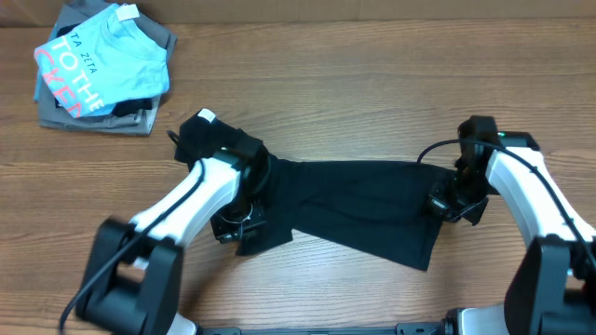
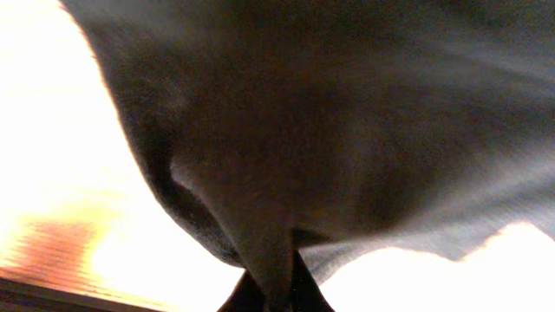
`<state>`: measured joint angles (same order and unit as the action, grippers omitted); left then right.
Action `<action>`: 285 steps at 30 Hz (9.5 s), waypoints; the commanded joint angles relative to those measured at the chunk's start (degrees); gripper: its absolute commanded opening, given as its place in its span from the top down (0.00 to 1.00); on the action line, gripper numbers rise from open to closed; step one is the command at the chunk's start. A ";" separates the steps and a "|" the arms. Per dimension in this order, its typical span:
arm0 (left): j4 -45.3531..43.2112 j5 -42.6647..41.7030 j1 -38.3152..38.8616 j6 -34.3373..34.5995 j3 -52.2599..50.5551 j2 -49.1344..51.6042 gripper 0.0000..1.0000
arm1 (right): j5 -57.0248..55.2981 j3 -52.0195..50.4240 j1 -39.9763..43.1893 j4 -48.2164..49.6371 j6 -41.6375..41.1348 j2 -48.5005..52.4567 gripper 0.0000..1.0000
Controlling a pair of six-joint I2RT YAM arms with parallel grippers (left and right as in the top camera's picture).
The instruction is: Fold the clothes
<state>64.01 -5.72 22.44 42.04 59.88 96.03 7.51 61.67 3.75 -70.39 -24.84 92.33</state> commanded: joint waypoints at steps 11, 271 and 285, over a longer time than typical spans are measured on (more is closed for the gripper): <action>2.10 1.66 0.11 -2.23 4.11 -23.52 0.96 | -0.52 3.23 -0.04 -2.67 -0.39 -7.78 0.93; 32.81 6.56 -9.25 -20.17 64.81 -15.56 0.00 | -5.42 57.83 1.57 -26.67 -6.01 -13.86 0.00; 32.76 1.31 -9.25 -17.55 30.80 -32.04 0.00 | -4.17 33.27 1.57 -25.07 -5.99 -26.40 0.00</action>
<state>96.99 -1.78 12.78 23.68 97.32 62.96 2.83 100.01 5.21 -96.49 -31.27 65.23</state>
